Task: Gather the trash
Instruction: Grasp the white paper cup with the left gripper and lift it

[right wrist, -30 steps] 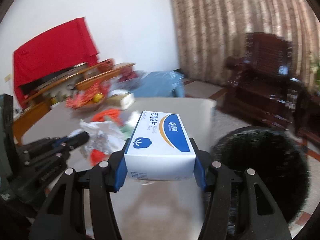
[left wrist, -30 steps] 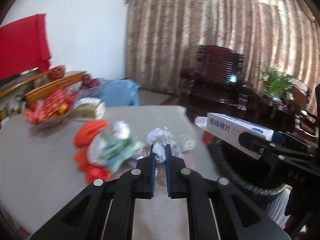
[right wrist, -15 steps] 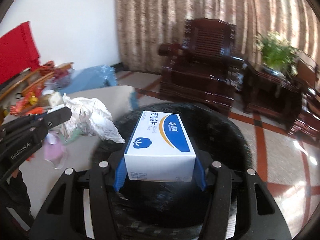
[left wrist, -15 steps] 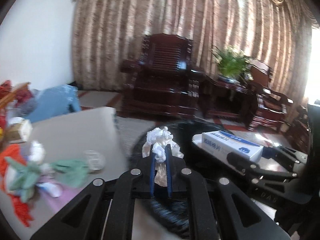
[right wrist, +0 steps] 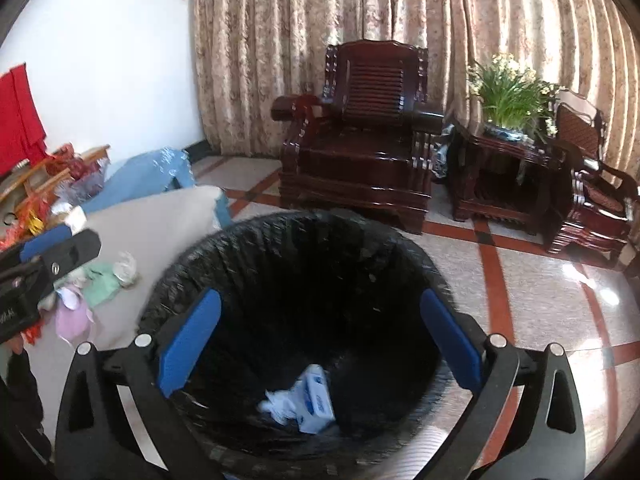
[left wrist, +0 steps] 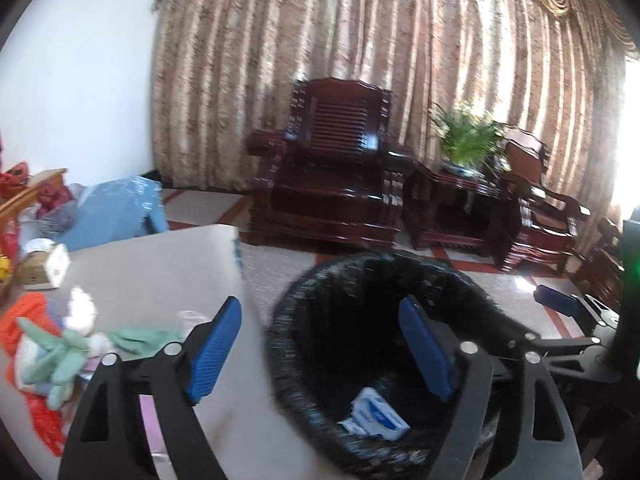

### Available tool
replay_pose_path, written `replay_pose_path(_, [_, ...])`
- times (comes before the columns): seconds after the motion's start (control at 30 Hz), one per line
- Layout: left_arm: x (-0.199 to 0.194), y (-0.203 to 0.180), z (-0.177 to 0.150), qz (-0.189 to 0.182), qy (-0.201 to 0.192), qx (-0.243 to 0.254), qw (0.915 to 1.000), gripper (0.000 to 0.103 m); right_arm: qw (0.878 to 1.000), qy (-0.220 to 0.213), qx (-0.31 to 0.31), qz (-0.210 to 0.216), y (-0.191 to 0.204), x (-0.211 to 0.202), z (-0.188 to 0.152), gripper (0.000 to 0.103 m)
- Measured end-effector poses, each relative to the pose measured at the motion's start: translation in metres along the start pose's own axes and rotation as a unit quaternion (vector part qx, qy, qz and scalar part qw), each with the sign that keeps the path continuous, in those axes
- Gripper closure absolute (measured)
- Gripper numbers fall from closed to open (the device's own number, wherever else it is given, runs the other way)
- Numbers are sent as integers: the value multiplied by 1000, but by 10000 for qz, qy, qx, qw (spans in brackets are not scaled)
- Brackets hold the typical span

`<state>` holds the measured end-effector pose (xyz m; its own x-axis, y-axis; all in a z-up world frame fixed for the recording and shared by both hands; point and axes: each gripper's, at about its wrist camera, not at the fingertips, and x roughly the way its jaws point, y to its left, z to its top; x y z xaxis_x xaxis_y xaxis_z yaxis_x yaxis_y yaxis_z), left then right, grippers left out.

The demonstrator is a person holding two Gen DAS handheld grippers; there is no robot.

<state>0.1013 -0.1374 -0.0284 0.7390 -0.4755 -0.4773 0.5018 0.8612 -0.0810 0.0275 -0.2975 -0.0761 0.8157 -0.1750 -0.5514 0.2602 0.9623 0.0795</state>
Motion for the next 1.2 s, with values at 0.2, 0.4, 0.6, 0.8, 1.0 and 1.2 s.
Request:
replay_pose_path(0.2, [-42,60,-14,858,-184,-188,9960,21,9981,-105,-131,585,53,3,13,5])
replay_pose_path(0.4, [-75,125,-36,1810,-196,-362,9826,21,9909,-87,-568,1216,126,9,16,5])
replay_pose_path(0.6, [-88,177,-66,2527,43,-617,9656,21,9828,-183,-951,1574,179,15,1,5])
replay_pose_path(0.8, [-85,202,-78,2741,152,-779,9584,21,9782,-10,-1154,1726,209,27,-9,5])
replay_pose_path(1.0, [-73,209,-80,2676,195,-759,9603,22,9796,123,-1130,1660,217,46,-5,6])
replay_pose_path(1.2, [-59,218,-87,2626,380,-919,9598,36,9786,314,-1194,1649,222,60,-11,7])
